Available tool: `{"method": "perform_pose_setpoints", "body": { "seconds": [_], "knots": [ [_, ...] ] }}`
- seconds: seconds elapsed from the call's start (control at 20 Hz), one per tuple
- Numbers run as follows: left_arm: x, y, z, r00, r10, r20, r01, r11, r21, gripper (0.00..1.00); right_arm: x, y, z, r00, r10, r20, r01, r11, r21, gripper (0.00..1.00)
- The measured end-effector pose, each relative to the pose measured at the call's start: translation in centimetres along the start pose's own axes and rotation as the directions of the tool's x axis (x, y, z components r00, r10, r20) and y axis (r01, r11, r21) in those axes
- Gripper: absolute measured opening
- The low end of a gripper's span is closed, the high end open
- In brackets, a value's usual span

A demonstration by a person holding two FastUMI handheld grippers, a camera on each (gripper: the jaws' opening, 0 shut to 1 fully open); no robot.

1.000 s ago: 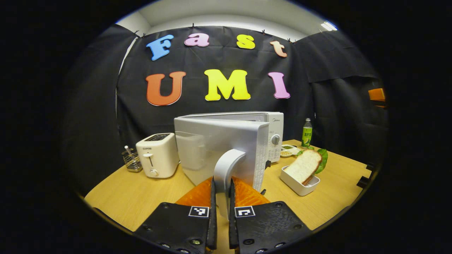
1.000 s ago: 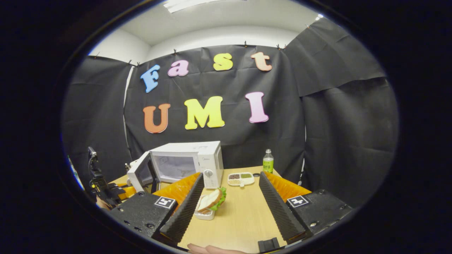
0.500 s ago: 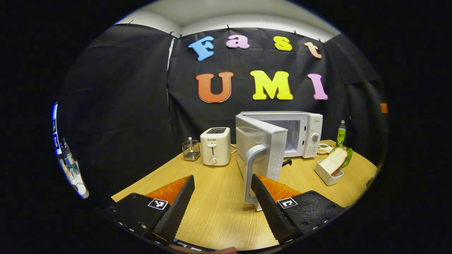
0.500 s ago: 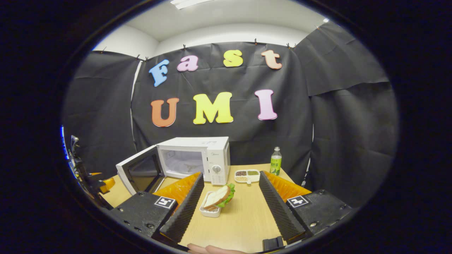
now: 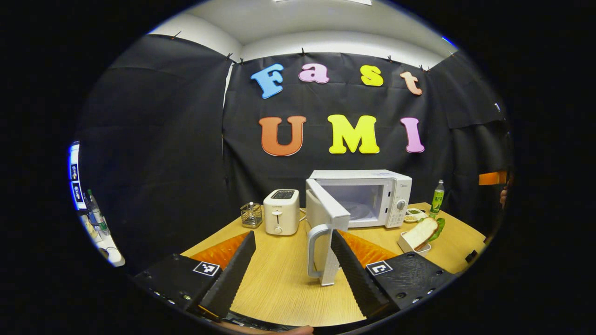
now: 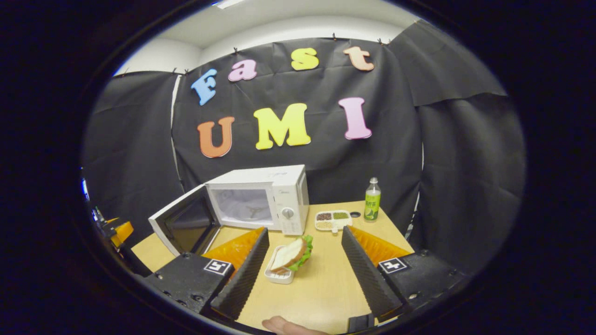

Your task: Open the microwave oven with the left hand, put the food in, and close the microwave oven.

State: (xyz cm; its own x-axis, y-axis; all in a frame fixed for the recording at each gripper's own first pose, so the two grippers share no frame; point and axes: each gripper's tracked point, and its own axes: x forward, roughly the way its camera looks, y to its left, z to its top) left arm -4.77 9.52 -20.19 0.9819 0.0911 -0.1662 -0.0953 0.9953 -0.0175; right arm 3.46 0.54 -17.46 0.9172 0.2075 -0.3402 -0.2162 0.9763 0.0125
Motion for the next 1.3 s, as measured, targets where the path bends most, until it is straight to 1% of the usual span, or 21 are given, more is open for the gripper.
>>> {"method": "perform_pose_setpoints", "body": {
  "seconds": [0.15,0.25,0.3,0.4,0.45,0.5,0.55,0.6,0.65,0.75,0.85,0.95,1.0,1.05,1.1,1.15,1.2,1.25,1.3],
  "knots": [
    [-0.5,-1.4,2.2,0.999,-0.007,0.032,0.007,1.0,-0.007,0.98,3.2,-1.4,-0.3,0.996,0.021,-0.091,-0.021,1.0,0.01,0.99],
    [-0.7,-2.7,3.4,0.998,-0.019,0.053,0.02,1.0,-0.005,0.98,5.8,-2.1,-1.1,0.983,0.051,-0.175,-0.049,0.999,0.016,1.0],
    [-0.6,-3.2,3.9,0.998,-0.027,0.061,0.027,1.0,0.0,0.98,7.0,-2.3,-1.8,0.971,0.072,-0.226,-0.069,0.997,0.021,0.99],
    [-0.7,-4.4,4.9,0.996,-0.041,0.081,0.04,0.999,0.015,0.98,9.7,-3.0,-3.8,0.935,0.108,-0.339,-0.099,0.994,0.044,0.99],
    [-0.7,-4.8,5.4,0.995,-0.044,0.093,0.042,0.999,0.022,0.98,11.0,-3.3,-4.8,0.911,0.128,-0.392,-0.109,0.991,0.072,0.99],
    [-0.7,-5.0,5.9,0.994,-0.033,0.107,0.032,0.999,0.017,0.98,12.4,-3.3,-6.1,0.884,0.163,-0.439,-0.125,0.986,0.114,0.99],
    [-0.5,-5.1,6.3,0.993,-0.029,0.114,0.029,1.0,0.003,0.96,13.8,-3.4,-7.4,0.853,0.192,-0.486,-0.13,0.979,0.16,0.99],
    [-0.4,-5.5,6.5,0.992,-0.036,0.121,0.037,0.999,-0.007,0.96,14.9,-3.5,-8.6,0.821,0.229,-0.523,-0.138,0.969,0.207,0.88],
    [-0.1,-5.6,6.5,0.992,-0.033,0.123,0.034,0.999,-0.011,0.96,15.8,-3.1,-9.4,0.789,0.277,-0.548,-0.156,0.954,0.257,0.88],
    [0.6,-5.2,6.6,0.993,-0.009,0.122,0.01,1.0,-0.01,0.96,16.9,-2.1,-10.7,0.727,0.38,-0.572,-0.186,0.911,0.368,0.87],
    [1.1,-5.0,6.8,0.994,0.008,0.112,-0.006,1.0,-0.014,0.96,17.8,-1.3,-11.1,0.67,0.477,-0.569,-0.2,0.854,0.481,0.84],
    [1.3,-5.1,6.8,0.994,0.017,0.109,-0.016,1.0,-0.016,0.96,18.4,-0.8,-11.6,0.623,0.548,-0.559,-0.191,0.799,0.57,0.83],
    [1.4,-5.2,6.8,0.994,0.018,0.105,-0.017,1.0,-0.017,0.96,18.5,-0.5,-11.7,0.604,0.571,-0.556,-0.184,0.779,0.599,0.79],
    [1.3,-5.5,6.6,0.995,0.013,0.097,-0.011,1.0,-0.019,0.96,18.7,-0.5,-12.0,0.588,0.583,-0.561,-0.18,0.77,0.612,0.87],
    [1.3,-5.8,6.5,0.996,0.005,0.092,-0.003,1.0,-0.02,1.0,18.6,-0.5,-12.6,0.576,0.585,-0.57,-0.173,0.769,0.615,0.79],
    [1.3,-6.0,6.3,0.996,-0.002,0.086,0.004,1.0,-0.021,0.96,18.7,-0.2,-12.8,0.562,0.594,-0.576,-0.173,0.765,0.62,0.77],
    [1.3,-6.1,6.2,0.997,-0.003,0.081,0.005,1.0,-0.02,0.96,18.5,0.0,-12.8,0.553,0.601,-0.577,-0.17,0.759,0.629,0.58],
    [1.3,-6.1,6.1,0.997,-0.004,0.077,0.005,1.0,-0.018,0.96,18.4,0.3,-13.0,0.543,0.609,-0.579,-0.164,0.753,0.637,0.67],
    [1.2,-6.1,6.0,0.997,-0.005,0.075,0.006,1.0,-0.017,0.96,18.1,0.0,-13.4,0.537,0.6,-0.593,-0.139,0.756,0.639,0.41]
  ]
}}
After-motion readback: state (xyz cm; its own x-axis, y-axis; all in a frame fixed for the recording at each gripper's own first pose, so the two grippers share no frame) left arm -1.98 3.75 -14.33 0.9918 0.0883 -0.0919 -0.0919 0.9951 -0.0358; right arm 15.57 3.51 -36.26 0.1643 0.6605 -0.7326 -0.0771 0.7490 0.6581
